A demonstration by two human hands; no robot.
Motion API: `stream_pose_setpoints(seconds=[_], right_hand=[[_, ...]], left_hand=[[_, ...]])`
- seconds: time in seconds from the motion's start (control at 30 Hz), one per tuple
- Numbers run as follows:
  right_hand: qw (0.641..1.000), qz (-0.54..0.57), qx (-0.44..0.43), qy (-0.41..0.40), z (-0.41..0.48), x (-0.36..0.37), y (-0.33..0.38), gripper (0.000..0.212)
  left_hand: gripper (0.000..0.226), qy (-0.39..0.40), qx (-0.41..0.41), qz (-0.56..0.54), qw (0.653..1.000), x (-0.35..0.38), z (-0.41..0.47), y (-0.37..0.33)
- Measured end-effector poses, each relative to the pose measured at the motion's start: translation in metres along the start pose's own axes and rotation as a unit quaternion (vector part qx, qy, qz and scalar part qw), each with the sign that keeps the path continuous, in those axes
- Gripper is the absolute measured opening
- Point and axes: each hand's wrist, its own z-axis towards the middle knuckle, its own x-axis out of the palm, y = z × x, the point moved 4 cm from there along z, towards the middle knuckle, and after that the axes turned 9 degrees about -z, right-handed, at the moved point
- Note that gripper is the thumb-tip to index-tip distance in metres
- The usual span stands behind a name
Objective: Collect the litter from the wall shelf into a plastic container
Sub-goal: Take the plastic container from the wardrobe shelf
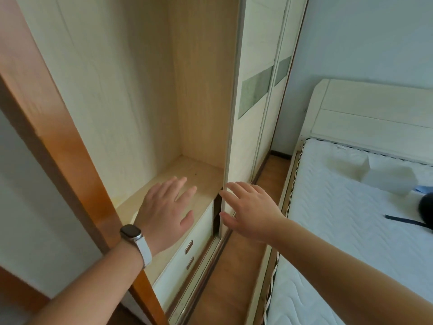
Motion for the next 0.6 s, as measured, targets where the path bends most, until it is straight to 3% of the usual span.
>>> stream_pose_setpoints(seconds=[0.37,0.6], right_hand=[[0.999,-0.002,0.027,0.017,0.043,0.015,-0.004,0.05],[0.998,-0.037,-0.028,0.05,0.103,0.045,-0.028,0.051]], left_hand=[[0.054,0.004,-0.004,-0.049,0.999,0.034,0.039,0.015],[0.056,-0.004,-0.066,-0.065,0.996,0.066,0.071,0.042]])
